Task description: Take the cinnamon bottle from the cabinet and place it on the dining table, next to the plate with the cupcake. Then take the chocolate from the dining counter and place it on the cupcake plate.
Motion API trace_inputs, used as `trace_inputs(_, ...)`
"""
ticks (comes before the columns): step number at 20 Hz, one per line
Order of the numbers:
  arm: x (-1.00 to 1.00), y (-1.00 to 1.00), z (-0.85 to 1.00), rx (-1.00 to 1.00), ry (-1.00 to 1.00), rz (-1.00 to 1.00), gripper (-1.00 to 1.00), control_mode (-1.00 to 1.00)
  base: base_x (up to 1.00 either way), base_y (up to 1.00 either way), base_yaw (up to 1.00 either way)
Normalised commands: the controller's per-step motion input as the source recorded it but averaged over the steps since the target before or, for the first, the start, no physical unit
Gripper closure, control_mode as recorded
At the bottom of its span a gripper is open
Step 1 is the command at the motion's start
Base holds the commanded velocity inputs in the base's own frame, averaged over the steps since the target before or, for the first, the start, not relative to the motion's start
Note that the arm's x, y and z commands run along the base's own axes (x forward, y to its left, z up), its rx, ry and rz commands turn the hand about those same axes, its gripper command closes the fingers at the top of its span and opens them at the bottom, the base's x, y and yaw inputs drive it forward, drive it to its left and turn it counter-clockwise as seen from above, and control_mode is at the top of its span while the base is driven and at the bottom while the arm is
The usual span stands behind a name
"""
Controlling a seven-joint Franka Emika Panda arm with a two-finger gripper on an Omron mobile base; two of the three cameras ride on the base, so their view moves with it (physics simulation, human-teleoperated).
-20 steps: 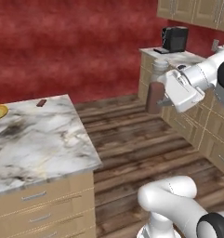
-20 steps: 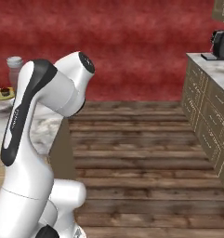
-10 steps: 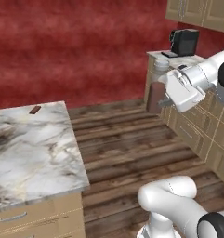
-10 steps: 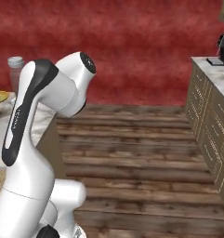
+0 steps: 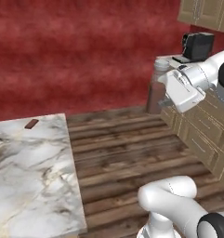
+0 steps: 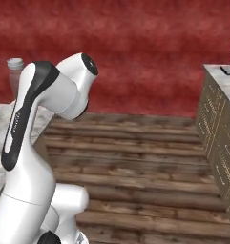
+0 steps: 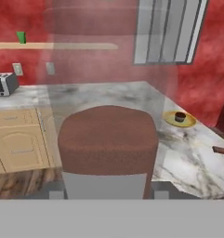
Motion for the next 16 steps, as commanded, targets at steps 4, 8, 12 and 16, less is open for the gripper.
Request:
trace_inputs(4,0.0,0.0,0.0,0.0,0.0,0.0,1.0,1.0,0.83,-0.24,0.14)
trace_inputs(8,0.0,0.0,0.0,0.0,0.0,0.0,1.0,1.0,0.86,-0.21,0.14)
trace_inputs(12,0.0,0.0,0.0,0.0,0.0,0.0,1.0,1.0,0.87,-0.21,0.14)
trace_inputs(16,0.0,0.0,0.0,0.0,0.0,0.0,1.0,1.0,0.87,-0.21,0.14)
